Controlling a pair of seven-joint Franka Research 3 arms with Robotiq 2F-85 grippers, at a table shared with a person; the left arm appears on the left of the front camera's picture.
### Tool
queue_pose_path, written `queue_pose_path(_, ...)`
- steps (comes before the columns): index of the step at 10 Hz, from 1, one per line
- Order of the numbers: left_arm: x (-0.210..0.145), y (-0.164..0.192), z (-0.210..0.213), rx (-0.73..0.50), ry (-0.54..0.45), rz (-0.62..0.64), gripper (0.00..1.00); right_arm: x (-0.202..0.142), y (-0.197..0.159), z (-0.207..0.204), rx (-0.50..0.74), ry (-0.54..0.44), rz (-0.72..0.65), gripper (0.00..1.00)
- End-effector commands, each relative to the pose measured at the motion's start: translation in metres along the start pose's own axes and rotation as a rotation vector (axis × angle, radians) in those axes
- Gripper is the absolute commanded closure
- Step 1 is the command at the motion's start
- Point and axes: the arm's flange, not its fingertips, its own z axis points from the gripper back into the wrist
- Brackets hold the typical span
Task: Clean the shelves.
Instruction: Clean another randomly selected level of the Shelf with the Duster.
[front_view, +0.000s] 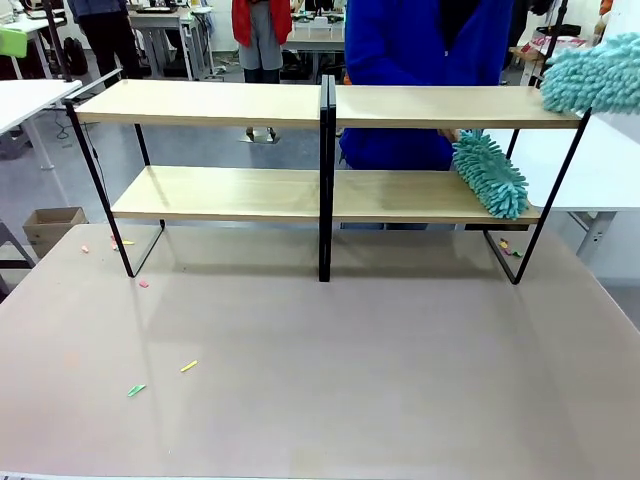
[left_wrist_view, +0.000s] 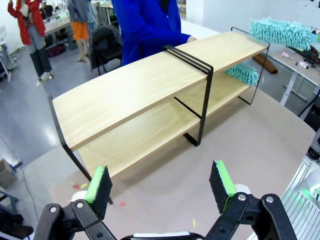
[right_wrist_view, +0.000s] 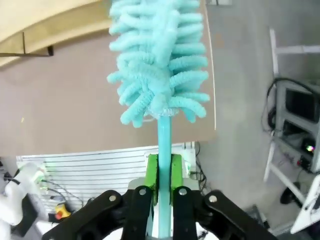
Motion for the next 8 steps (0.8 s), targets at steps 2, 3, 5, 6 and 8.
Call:
queue_pose_path(2,0.000,0.002,0.001,-0.010,-0.004,-0.008,0.00,-0.006,-0.002,0.000,0.109,-0.111,0.158,0.88)
queue_pose_path(3,0.000,0.002,0.001,-0.010,-0.004,-0.008,0.00,-0.007,-0.007,0.002,0.178,-0.089,0.182,0.88)
queue_pose_path(5,0.000,0.002,0.001,-0.010,-0.004,-0.008,0.00,-0.017,-0.031,0.016,0.440,0.017,0.269,0.88)
queue_pose_path(6,0.000,0.002,0.001,-0.010,-0.004,-0.008,0.00,-0.026,-0.045,0.028,0.595,0.039,0.327,0.88)
queue_pose_path(8,0.000,0.002,0.001,-0.010,-0.004,-0.008,0.00,-0.056,-0.068,0.044,0.873,0.111,0.487,0.88)
